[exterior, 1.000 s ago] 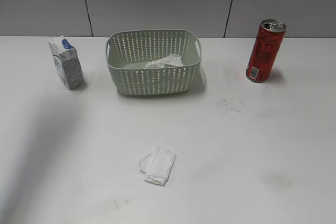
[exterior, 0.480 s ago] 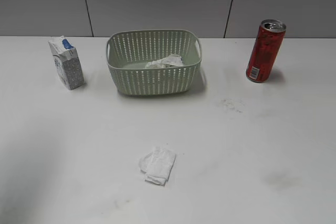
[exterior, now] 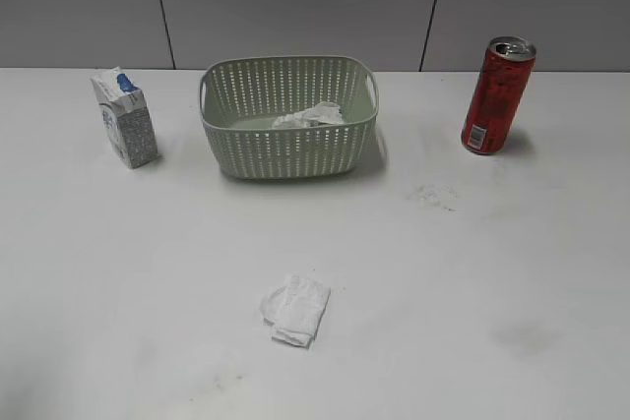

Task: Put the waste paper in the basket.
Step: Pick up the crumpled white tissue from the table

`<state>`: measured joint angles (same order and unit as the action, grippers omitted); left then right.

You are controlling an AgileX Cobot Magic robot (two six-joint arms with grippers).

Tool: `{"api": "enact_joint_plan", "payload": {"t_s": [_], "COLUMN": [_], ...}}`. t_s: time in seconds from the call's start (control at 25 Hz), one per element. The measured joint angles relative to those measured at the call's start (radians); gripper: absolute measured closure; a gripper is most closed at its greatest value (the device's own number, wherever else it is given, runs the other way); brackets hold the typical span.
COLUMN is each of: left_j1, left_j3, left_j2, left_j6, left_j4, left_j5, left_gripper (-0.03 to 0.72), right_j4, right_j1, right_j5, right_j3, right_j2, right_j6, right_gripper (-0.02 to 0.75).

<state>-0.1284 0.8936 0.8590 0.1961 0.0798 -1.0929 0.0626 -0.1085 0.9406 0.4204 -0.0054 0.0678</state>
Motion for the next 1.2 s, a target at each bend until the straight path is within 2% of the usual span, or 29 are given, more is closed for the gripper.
{"api": "enact_joint_plan", "payload": {"t_s": [0.32,0.56,1.2], "left_j1": [0.000,0.000,0.000], "left_j3": [-0.244,-0.348,-0.386], "left_j2": [-0.250,-0.436,-0.812], "left_j6": [-0.010,-0.064,-0.131], "left_j4": [0.000,0.000,-0.050], "left_j5": [0.071,0.088,0.048], "left_gripper": [0.121,0.121,0.121], "right_j4": [0.000,0.000,0.000], "right_j1": [0.000,0.000,0.000], "right_j5": [0.000,0.000,0.000], "right_j3": [0.000,0.000,0.000], "right_j2": [0.000,0.000,0.000], "right_j6": [0.000,0.000,0.000], "right_gripper": [0.147,0.147,0.147]}}
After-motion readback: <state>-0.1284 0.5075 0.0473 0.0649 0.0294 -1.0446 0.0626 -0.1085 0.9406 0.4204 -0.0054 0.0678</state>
